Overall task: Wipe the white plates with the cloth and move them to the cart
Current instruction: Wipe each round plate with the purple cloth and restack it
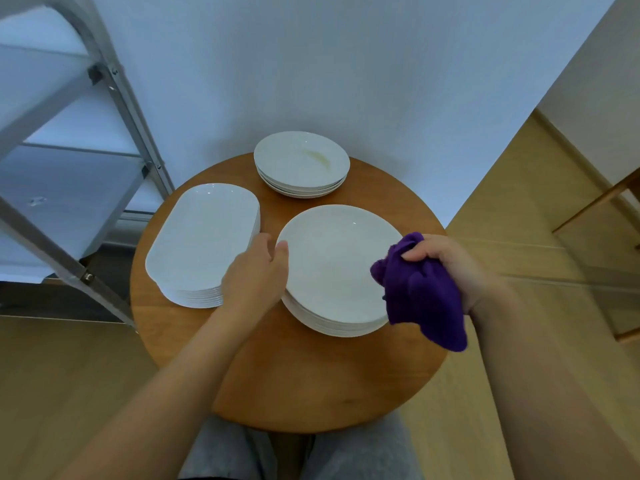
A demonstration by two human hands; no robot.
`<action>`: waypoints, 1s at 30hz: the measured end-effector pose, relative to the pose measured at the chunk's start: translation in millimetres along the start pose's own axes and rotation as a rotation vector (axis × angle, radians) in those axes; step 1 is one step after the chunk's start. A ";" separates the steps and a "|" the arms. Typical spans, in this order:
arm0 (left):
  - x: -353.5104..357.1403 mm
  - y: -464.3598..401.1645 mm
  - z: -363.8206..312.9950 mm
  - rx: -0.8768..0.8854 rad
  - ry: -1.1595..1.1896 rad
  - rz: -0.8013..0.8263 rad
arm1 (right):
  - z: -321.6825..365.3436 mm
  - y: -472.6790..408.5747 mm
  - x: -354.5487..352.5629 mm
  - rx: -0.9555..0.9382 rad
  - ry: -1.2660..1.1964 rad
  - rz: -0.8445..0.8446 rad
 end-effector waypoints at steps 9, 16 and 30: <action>10.1 -96.4 -37.4 -0.308 0.354 0.227 | 17.4 -54.9 35.4 -0.176 0.002 -0.169; 37.4 -167.6 -33.5 -0.491 0.531 0.283 | 26.2 -93.8 33.3 -0.189 -0.125 -0.254; 53.0 -199.0 -30.8 -0.543 0.733 0.275 | 4.5 -113.0 30.6 -0.074 -0.159 -0.296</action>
Point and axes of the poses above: each hand's wrist, its own y-axis away from the middle knuckle, its own x-axis out of the palm, z = x × y, the point moved 7 cm from there along -y, towards the middle knuckle, and after that the axes turned 4 degrees about -x, right-handed, at the moved point
